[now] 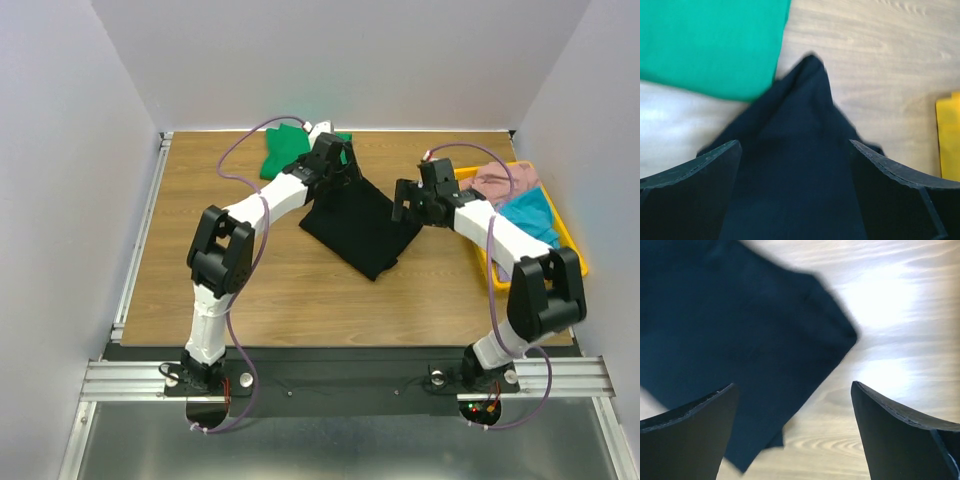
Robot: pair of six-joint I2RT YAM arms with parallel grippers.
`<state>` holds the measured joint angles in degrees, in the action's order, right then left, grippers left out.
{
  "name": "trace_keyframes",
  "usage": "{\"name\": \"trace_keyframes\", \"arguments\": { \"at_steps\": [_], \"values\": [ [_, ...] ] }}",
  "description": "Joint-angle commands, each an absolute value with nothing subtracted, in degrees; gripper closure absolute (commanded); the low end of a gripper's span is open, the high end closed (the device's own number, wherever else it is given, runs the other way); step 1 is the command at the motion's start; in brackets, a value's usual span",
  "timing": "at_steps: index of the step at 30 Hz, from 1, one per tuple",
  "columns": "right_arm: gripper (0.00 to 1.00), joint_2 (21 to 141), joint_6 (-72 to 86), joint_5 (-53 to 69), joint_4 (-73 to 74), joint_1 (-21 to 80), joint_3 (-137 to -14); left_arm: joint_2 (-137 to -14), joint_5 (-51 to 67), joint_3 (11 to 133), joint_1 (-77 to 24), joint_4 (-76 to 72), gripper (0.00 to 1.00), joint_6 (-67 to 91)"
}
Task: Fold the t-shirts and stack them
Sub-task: Fold the tshirt
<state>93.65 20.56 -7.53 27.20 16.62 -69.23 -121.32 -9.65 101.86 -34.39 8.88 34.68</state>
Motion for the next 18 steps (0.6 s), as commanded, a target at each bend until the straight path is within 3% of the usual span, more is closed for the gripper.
{"name": "trace_keyframes", "arguments": {
  "at_steps": [1,4,10,18],
  "values": [
    [0.0,86.14,20.57,9.47,18.65,18.37,-62.59,-114.52,-8.7,95.64,-34.89,3.26,0.01,32.7],
    [0.0,86.57,20.65,15.36,14.95,21.26,-59.95,-115.83,-5.9,92.47,-34.98,3.16,0.01,32.69],
    [0.0,93.59,22.4,13.19,13.1,28.3,-60.65,-116.81,-5.28,87.02,-34.98,3.07,0.02,34.8],
    [0.0,94.75,22.59,11.69,11.6,29.97,-53.8,-108.74,-3.96,62.96,-35.16,0.53,0.02,40.25]
  ]
}}
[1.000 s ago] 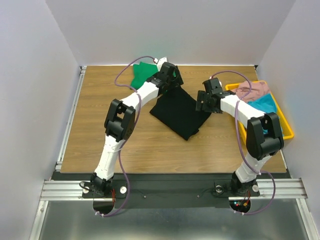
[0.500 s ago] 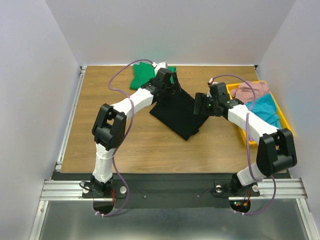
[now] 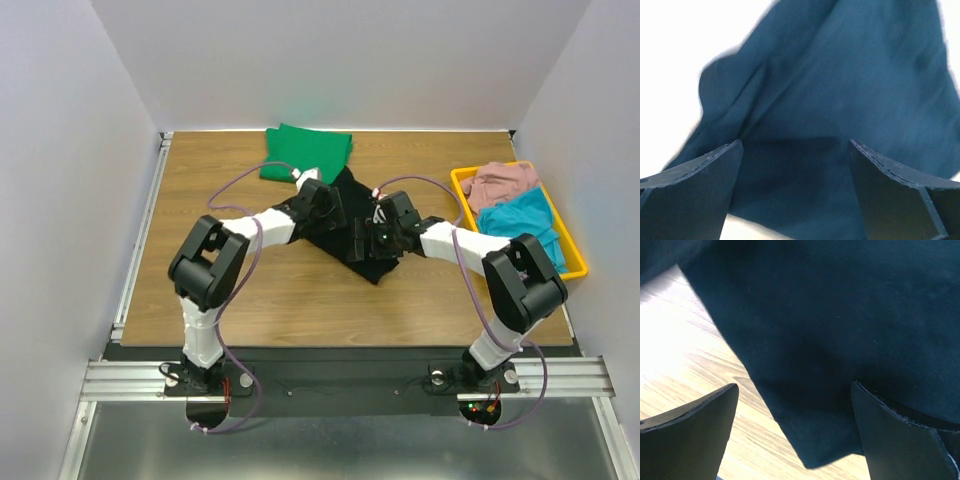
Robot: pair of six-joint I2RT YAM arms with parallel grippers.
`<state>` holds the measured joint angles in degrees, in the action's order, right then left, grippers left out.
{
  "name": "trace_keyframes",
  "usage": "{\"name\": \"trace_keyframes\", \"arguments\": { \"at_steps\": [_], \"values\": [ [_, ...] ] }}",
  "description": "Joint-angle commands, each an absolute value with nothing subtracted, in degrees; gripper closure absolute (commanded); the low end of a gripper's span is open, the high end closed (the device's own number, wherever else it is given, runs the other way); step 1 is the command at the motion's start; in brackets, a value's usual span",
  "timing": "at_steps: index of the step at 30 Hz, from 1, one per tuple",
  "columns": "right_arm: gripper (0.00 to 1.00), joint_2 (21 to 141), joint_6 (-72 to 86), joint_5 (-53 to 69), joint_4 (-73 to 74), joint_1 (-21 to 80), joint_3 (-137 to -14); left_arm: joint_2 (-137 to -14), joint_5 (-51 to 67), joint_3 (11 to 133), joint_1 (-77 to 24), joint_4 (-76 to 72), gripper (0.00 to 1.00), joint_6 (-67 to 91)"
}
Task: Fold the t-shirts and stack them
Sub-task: Fold the tshirt, then neatly place the folded tshirt to the corner
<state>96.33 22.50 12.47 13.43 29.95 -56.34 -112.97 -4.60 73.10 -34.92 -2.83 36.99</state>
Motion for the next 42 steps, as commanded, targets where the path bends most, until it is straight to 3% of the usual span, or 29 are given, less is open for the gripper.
{"name": "trace_keyframes", "arguments": {
  "at_steps": [1,12,18,26,40,42],
  "values": [
    [0.0,93.88,22.5,10.65,11.51,30.06,-53.09,-105.76,-2.65,57.19,-35.33,-1.56,0.02,40.95],
    [0.0,76.92,18.99,19.6,12.57,30.5,-38.41,-79.12,-0.35,32.36,-47.63,-2.73,0.02,52.29],
    [0.0,67.17,17.49,17.23,15.56,30.59,-41.56,-66.45,-13.43,37.94,-49.22,12.02,0.02,52.04],
    [0.0,59.77,20.65,8.35,15.91,30.59,-41.93,-69.07,-19.78,44.99,-42.9,16.43,0.02,45.97],
    [0.0,59.15,20.22,6.51,16.88,30.5,-41.22,-83.05,-9.32,45.79,-38.58,8.7,0.02,38.23],
    [0.0,59.24,20.13,6.42,17.05,30.5,-41.22,-86.12,-9.93,46.49,-38.67,8.96,0.07,38.84]
  ]
}}
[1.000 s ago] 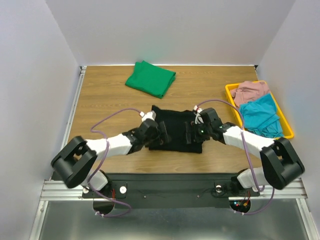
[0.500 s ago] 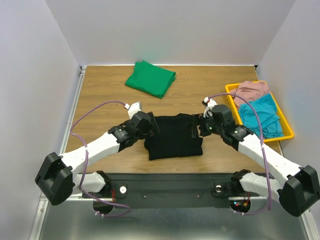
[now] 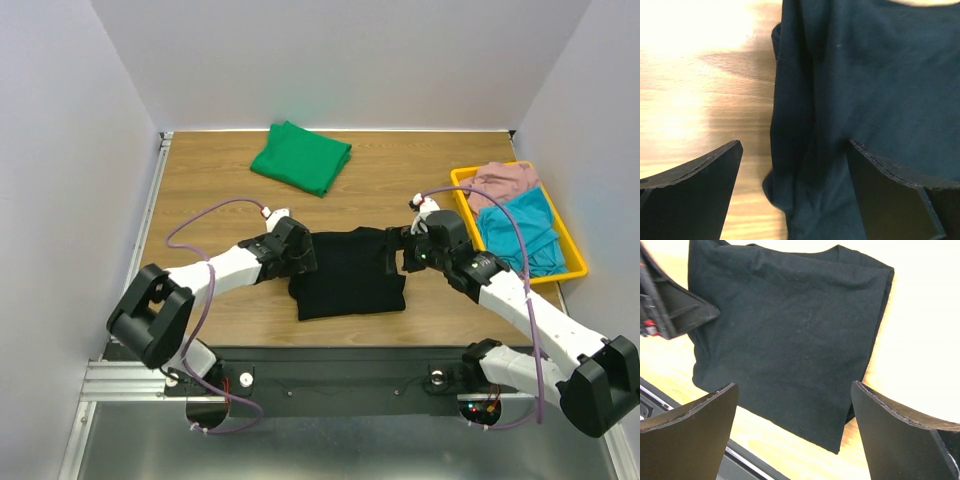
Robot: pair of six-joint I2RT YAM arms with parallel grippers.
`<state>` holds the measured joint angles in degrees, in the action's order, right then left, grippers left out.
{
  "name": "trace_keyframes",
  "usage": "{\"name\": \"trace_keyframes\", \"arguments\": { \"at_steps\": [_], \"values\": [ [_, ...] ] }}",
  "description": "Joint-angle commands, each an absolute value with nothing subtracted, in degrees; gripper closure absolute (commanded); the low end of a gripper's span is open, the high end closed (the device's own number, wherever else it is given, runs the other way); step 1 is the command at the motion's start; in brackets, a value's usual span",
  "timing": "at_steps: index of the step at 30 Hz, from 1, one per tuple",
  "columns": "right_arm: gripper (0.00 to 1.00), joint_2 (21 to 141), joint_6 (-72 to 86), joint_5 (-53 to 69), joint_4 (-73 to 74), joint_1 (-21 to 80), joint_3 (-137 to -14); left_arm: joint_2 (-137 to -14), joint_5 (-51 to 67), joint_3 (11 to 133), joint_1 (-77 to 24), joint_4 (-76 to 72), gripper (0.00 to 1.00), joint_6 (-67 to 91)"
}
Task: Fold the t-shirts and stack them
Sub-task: Neatly place the folded tshirt to the corner
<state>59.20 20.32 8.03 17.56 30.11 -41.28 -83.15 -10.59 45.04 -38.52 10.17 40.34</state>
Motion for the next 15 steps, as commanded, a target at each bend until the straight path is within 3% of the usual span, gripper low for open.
{"name": "trace_keyframes", "arguments": {
  "at_steps": [1,3,4,6,7,11,12,13,15],
  "values": [
    [0.0,59.06,20.04,6.24,17.05,30.5,-41.22,-88.05,-11.41,46.76,-38.67,9.83,0.15,39.37],
    [0.0,58.8,19.95,6.07,17.23,30.5,-41.13,-89.82,-12.3,47.46,-38.67,10.55,0.24,39.99],
    [0.0,58.45,19.95,6.06,17.23,30.5,-41.05,-90.69,-12.39,47.46,-38.58,10.63,0.33,40.43],
    [0.0,58.1,19.86,5.8,17.49,30.5,-41.05,-92.81,-11.87,47.46,-38.67,10.64,0.41,40.78],
    [0.0,57.92,19.78,5.8,17.49,30.59,-41.04,-93.42,-11.6,47.37,-38.85,10.55,0.5,41.13],
    [0.0,57.39,19.69,4.66,17.67,30.59,-40.87,-96.84,-8.97,47.81,-40.16,7.92,0.67,40.09],
    [0.0,57.39,19.69,4.66,17.58,30.5,-40.78,-97.55,-8.53,48.68,-40.17,7.56,0.75,39.82],
    [0.0,57.39,19.69,4.48,17.67,30.59,-40.78,-98.43,-8.35,49.47,-40.17,7.47,1.0,39.64],
    [0.0,57.04,19.95,3.26,17.75,30.5,-40.61,-100.98,-9.14,53.06,-40.17,7.99,1.0,38.24]
  ]
}}
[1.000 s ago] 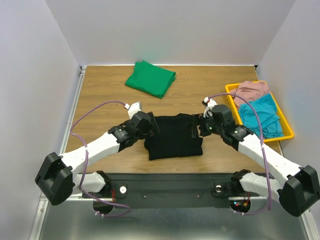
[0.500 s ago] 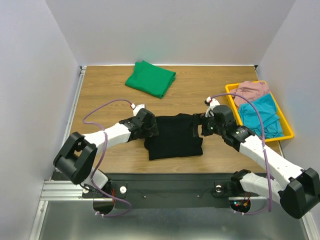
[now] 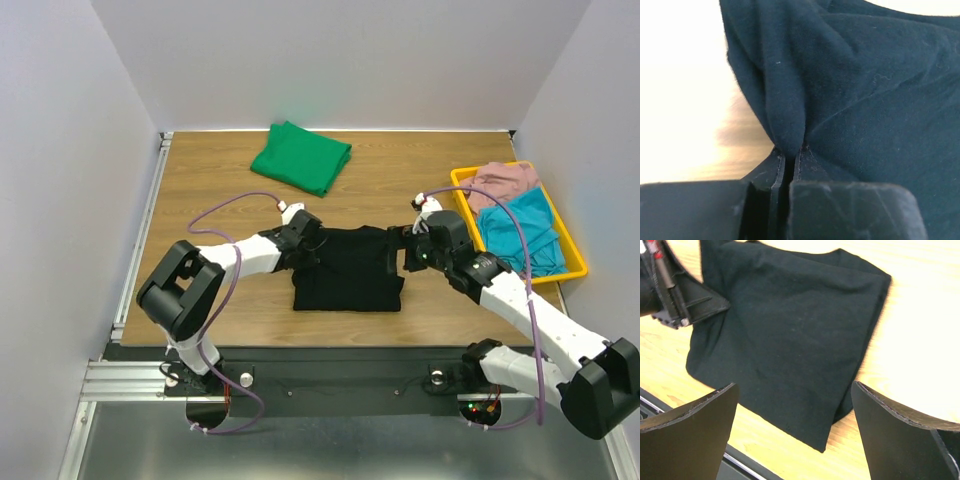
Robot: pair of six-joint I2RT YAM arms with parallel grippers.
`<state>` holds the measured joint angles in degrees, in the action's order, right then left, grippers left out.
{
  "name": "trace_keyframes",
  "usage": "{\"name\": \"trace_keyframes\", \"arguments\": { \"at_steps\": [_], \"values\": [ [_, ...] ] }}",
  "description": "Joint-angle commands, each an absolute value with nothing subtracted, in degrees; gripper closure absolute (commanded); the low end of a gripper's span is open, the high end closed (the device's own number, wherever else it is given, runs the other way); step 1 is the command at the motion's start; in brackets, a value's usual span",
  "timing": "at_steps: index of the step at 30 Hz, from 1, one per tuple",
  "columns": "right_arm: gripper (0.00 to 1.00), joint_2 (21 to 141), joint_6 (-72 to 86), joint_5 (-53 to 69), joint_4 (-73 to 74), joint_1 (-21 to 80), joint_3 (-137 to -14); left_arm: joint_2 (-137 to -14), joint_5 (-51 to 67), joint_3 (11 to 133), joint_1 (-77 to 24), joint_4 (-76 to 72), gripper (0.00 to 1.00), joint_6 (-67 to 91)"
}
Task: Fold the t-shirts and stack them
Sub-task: Neatly place the folded tshirt to the corner
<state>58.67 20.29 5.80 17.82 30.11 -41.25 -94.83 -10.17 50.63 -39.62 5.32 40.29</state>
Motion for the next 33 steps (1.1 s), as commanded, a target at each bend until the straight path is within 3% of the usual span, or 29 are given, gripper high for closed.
{"name": "trace_keyframes", "arguments": {
  "at_steps": [1,11,16,33],
  "values": [
    [0.0,56.78,19.95,2.9,17.75,30.59,-40.52,-101.86,-10.18,54.83,-40.17,8.78,1.0,37.97],
    [0.0,52.56,19.69,-5.78,17.84,30.5,-39.47,-108.37,-26.95,79.79,-40.69,17.39,1.0,27.26],
    [0.0,49.4,19.6,-9.05,17.84,30.5,-38.76,-109.86,-36.46,88.84,-40.87,14.6,1.0,17.77],
    [0.0,49.13,20.04,-14.59,17.84,30.59,-37.53,-123.48,-41.22,113.54,-36.04,1.86,1.0,-8.85]
  ]
}}
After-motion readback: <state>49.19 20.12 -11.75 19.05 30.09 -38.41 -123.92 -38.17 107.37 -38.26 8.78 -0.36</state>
